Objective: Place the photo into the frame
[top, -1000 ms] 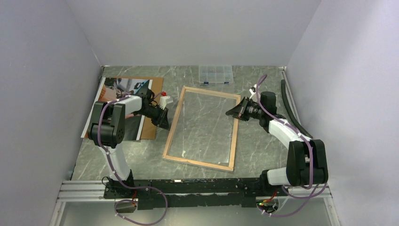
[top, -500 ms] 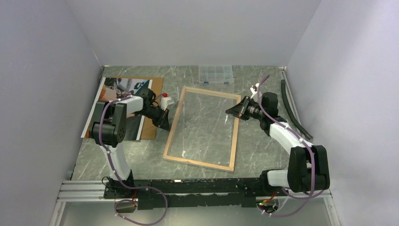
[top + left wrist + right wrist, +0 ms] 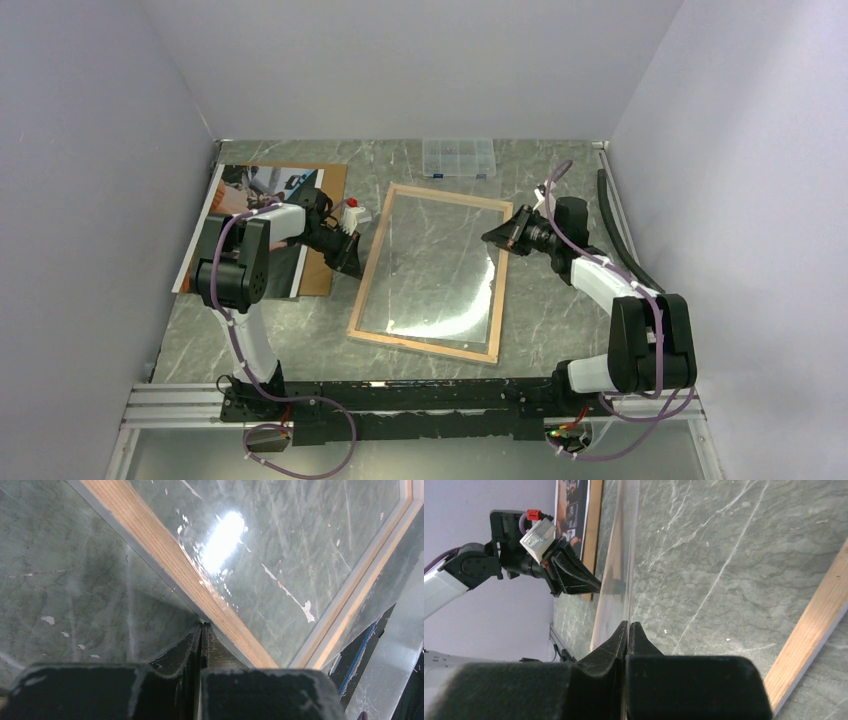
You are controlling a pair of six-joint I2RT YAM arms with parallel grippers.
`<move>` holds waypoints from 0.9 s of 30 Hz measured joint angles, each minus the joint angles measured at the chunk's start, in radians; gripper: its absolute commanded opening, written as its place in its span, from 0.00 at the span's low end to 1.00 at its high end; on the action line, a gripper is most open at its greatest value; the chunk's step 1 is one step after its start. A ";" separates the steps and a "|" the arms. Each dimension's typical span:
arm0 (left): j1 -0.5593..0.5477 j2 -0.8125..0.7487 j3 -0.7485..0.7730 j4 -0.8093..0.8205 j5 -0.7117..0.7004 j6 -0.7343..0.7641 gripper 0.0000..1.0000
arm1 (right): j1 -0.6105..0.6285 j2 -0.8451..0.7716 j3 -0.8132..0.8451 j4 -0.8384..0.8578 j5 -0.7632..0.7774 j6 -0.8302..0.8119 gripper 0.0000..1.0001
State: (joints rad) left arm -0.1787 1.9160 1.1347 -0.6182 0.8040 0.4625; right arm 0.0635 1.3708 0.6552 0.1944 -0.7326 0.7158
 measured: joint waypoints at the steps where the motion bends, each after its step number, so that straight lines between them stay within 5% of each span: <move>1: 0.000 0.000 0.000 0.000 0.000 0.000 0.06 | -0.005 0.000 0.000 0.000 0.003 -0.002 0.00; 27: -0.003 0.000 0.000 0.000 -0.006 -0.001 0.03 | -0.037 0.009 0.001 -0.075 -0.058 -0.069 0.00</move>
State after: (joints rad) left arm -0.1822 1.9160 1.1351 -0.6182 0.7979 0.4618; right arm 0.0265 1.3796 0.6563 0.1192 -0.7902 0.6468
